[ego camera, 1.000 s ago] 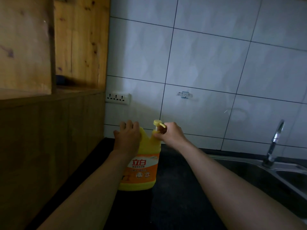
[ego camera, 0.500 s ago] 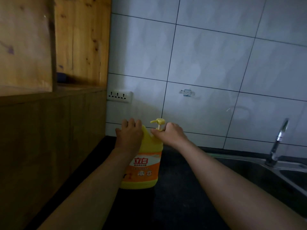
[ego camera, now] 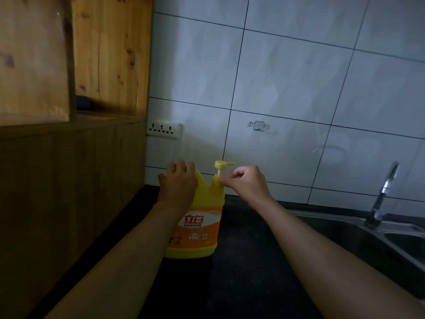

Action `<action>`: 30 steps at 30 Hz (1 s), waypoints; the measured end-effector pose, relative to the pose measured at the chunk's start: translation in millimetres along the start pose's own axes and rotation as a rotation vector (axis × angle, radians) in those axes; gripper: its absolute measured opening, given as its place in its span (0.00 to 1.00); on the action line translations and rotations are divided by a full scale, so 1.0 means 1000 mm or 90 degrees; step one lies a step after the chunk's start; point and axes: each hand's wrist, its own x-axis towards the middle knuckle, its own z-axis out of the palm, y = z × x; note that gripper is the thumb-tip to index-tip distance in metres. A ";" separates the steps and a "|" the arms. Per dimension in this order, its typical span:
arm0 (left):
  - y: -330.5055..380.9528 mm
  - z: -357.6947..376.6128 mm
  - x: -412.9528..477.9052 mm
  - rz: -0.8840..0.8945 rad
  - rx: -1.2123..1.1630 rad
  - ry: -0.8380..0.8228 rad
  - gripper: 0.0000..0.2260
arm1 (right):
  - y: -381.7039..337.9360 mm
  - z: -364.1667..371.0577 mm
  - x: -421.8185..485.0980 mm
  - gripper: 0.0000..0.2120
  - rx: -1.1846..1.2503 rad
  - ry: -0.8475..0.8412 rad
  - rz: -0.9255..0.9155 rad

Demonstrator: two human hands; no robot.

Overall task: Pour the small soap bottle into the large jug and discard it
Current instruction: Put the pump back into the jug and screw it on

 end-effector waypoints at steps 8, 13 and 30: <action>-0.002 0.005 0.001 0.001 -0.015 0.004 0.13 | -0.011 0.012 -0.001 0.14 0.082 -0.170 0.088; -0.002 0.007 0.001 0.001 -0.042 -0.014 0.13 | -0.007 0.010 -0.002 0.17 -0.037 -0.031 0.024; -0.001 0.005 0.001 -0.001 -0.048 -0.021 0.13 | -0.011 0.019 -0.008 0.16 0.039 -0.065 0.082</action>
